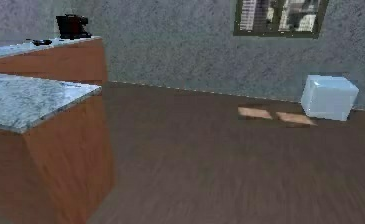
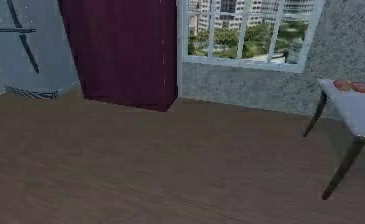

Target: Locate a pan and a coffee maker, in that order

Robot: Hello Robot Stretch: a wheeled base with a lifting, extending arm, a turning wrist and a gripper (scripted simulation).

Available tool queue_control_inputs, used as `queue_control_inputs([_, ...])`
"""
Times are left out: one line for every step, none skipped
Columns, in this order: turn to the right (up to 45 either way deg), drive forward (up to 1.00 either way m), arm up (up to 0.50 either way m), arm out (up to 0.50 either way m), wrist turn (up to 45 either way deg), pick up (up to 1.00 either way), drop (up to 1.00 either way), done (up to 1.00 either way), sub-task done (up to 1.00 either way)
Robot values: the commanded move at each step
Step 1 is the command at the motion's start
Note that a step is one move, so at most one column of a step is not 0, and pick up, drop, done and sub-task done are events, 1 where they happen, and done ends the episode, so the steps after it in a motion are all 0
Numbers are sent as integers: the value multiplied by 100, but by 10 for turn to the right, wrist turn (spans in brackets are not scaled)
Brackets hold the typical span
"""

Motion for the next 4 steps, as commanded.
queue_control_inputs([0,100,0,0,0,0,0,0,0])
queue_control_inputs([0,55,0,0,0,0,0,0,0])
queue_control_inputs([-210,0,0,0,0,0,0,0,0])
queue_control_inputs([0,45,0,0,0,0,0,0,0])
